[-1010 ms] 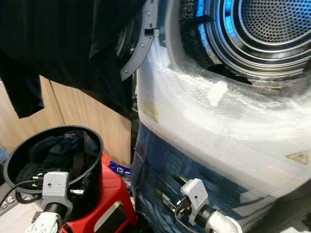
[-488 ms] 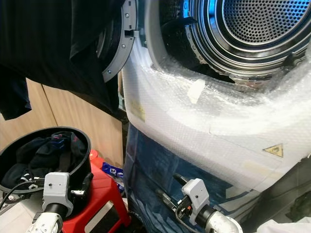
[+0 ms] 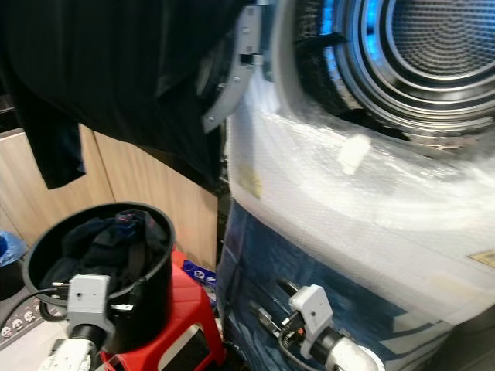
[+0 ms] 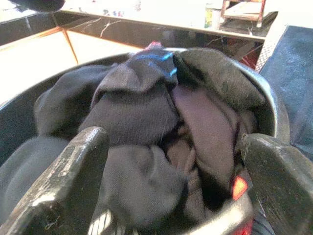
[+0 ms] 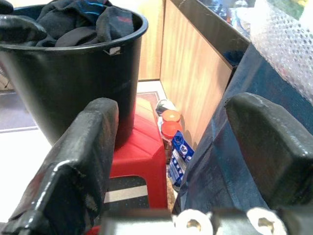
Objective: Clothes washing
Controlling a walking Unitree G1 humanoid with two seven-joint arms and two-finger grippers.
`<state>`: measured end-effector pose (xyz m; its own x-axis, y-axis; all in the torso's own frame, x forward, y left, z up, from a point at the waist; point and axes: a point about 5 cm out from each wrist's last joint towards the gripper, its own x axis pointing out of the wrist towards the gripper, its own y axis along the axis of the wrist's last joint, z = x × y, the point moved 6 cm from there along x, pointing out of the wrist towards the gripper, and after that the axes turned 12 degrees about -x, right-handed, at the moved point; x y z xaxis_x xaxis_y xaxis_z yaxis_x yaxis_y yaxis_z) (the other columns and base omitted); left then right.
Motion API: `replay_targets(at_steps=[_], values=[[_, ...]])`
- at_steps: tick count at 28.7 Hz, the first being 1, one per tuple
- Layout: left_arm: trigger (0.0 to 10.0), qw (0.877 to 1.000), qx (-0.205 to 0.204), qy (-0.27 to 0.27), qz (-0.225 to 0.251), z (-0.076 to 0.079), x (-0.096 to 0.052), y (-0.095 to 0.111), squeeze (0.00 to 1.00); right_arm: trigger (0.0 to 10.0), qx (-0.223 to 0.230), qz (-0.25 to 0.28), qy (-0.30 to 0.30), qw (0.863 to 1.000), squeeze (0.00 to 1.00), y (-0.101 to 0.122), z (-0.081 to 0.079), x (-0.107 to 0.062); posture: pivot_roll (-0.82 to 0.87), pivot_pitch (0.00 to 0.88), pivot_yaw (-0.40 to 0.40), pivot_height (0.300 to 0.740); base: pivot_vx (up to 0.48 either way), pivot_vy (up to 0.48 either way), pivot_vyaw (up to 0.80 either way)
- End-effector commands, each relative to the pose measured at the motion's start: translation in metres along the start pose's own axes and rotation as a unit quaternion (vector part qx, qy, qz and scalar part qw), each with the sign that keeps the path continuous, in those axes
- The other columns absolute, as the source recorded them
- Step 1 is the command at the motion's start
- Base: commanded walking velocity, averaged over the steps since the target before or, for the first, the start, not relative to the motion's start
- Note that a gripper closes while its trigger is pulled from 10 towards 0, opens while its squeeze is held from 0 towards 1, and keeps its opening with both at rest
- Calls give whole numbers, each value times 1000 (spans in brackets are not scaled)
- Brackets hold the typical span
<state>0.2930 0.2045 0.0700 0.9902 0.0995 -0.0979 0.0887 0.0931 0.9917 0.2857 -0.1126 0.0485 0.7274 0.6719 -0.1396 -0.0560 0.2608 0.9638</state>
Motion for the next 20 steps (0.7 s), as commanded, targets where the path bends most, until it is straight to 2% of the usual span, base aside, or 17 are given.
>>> replay_targets(at_steps=[1, 20], values=[[10000, 1000, -12, -16, 4, 12, 1, 3, 0, 10000, -1, -4, -11, 1000, 0, -1, 7, -5, 45, 0, -49, 740, 0, 360, 0], [10000, 1000, 0, -21, 6, 17, 3, 3, 0, 10000, -1, -4, -20, 1000, 0, -1, 11, -5, 50, 0, -53, 740, 0, 18, 0]])
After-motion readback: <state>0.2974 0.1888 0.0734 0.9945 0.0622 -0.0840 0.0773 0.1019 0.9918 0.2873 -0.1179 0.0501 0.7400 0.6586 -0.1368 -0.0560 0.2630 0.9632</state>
